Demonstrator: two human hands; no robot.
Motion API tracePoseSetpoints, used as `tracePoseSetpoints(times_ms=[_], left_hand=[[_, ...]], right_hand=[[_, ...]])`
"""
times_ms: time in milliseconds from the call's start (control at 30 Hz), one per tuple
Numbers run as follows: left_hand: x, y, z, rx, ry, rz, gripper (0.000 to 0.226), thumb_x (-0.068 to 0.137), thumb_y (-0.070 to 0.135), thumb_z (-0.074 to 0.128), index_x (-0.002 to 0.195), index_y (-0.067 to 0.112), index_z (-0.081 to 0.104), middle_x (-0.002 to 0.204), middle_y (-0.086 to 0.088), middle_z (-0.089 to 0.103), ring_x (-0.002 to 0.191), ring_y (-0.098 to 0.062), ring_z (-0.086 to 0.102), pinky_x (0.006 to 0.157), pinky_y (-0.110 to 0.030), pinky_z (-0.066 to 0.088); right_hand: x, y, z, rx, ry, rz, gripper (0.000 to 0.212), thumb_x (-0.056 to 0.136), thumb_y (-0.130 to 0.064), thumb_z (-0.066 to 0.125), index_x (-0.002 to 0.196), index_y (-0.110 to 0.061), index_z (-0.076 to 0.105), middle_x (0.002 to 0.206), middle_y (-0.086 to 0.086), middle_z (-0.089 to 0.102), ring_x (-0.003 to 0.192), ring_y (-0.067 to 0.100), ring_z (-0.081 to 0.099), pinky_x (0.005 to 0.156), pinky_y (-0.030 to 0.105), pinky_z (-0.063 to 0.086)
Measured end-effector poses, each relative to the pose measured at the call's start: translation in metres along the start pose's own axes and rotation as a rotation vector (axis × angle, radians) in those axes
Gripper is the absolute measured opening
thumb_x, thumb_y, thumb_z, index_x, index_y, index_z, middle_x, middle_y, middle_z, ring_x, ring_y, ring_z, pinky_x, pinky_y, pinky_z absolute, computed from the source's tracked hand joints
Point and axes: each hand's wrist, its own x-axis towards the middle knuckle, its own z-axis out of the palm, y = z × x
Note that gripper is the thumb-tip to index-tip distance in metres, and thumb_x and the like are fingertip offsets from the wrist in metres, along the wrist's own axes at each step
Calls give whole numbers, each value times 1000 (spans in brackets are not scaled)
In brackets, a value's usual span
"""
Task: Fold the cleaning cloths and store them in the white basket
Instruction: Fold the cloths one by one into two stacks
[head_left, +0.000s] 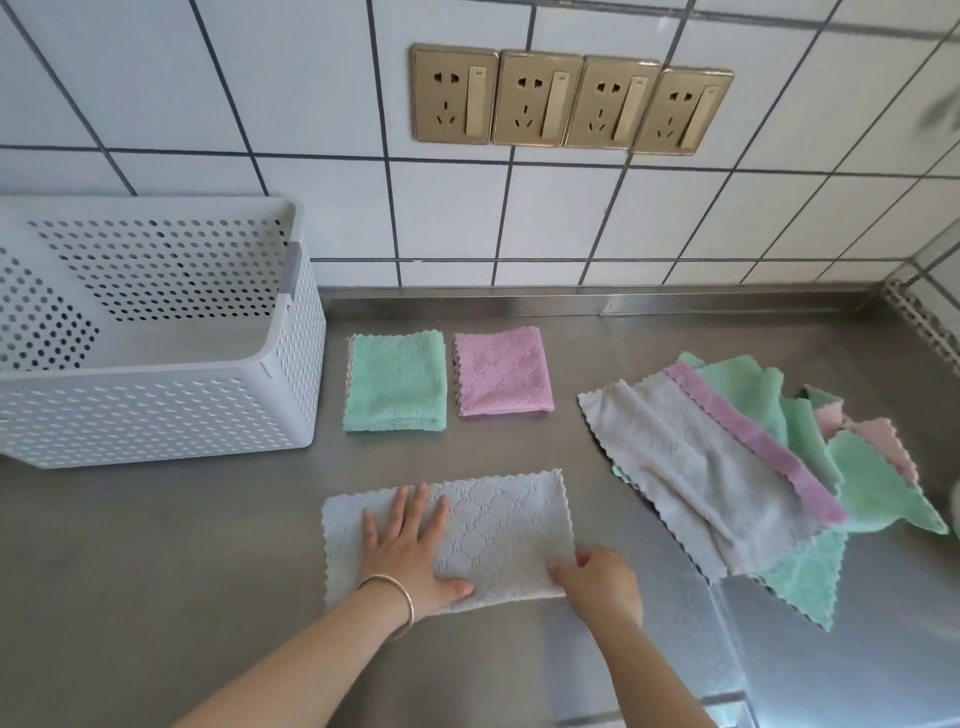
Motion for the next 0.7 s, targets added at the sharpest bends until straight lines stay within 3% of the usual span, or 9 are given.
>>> tracePoseSetpoints(times_ms=[100, 167, 233, 267, 333, 367, 467, 600, 700], left_hand=[[-10, 15, -24, -313, 103, -32, 89, 82, 66, 41, 149, 21, 2, 158, -1, -9, 145, -21, -14, 118, -44, 0], [-15, 22, -40, -688, 146, -62, 76, 86, 57, 45, 147, 16, 21, 157, -1, 15, 146, -19, 9, 118, -35, 12], [-15, 26, -55, -1021, 62, -102, 67, 81, 60, 49, 130, 14, 50, 139, -6, 50, 130, -23, 43, 112, -35, 30], [-16, 25, -59, -1117, 43, -110, 59, 78, 62, 50, 108, 13, 63, 115, -10, 65, 110, -27, 58, 103, -37, 41], [-22, 18, -64, -1136, 84, -169, 41, 84, 51, 51, 67, 14, 55, 67, -7, 57, 73, -27, 54, 76, -32, 45], [-24, 13, -66, -1120, 120, -229, 38, 88, 42, 50, 62, 13, 51, 61, -9, 53, 70, -28, 52, 69, -30, 39], [-28, -8, -62, -1150, 221, -338, 31, 92, 27, 45, 87, 3, 63, 87, -26, 65, 87, -37, 61, 73, -34, 43], [-31, -39, -56, -1183, 244, -323, 23, 95, 24, 43, 100, 11, 61, 84, -11, 60, 74, -23, 53, 69, -30, 40], [-30, -58, -45, -1163, 226, -365, 27, 94, 26, 44, 108, 11, 61, 102, -14, 64, 83, -22, 52, 81, -34, 45]], right_hand=[[-17, -14, 7, -47, 268, -182, 10, 78, -18, 61, 88, -16, 59, 90, -2, 49, 88, 24, 57, 60, 26, 35], [-33, -26, 16, -39, 457, -437, 20, 61, -8, 71, 76, -14, 59, 78, 0, 54, 74, 28, 59, 54, 27, 38], [-46, -41, 27, -69, 587, -681, 20, 51, -9, 68, 65, -16, 56, 69, 0, 56, 64, 26, 54, 52, 29, 39], [-54, -50, 33, -97, 621, -791, 13, 54, -13, 60, 65, -17, 54, 69, -1, 56, 64, 23, 49, 55, 27, 36], [-68, -64, 47, -108, 604, -966, 8, 59, -17, 52, 66, -18, 54, 74, -2, 58, 68, 19, 43, 59, 26, 27], [-72, -68, 54, -104, 568, -1036, 8, 60, -18, 52, 68, -18, 53, 79, -2, 58, 71, 18, 42, 59, 25, 27], [-81, -74, 69, -105, 464, -1152, 35, 54, -18, 57, 89, -21, 51, 103, -4, 52, 86, 17, 46, 67, 23, 33], [-73, -63, 85, -314, 277, -1049, 86, 45, -31, 71, 127, -23, 46, 134, -2, 53, 119, 13, 43, 88, 26, 51], [-64, -56, 95, -473, 181, -973, 98, 42, -37, 77, 133, -23, 43, 138, -3, 53, 126, 13, 37, 91, 32, 52]])
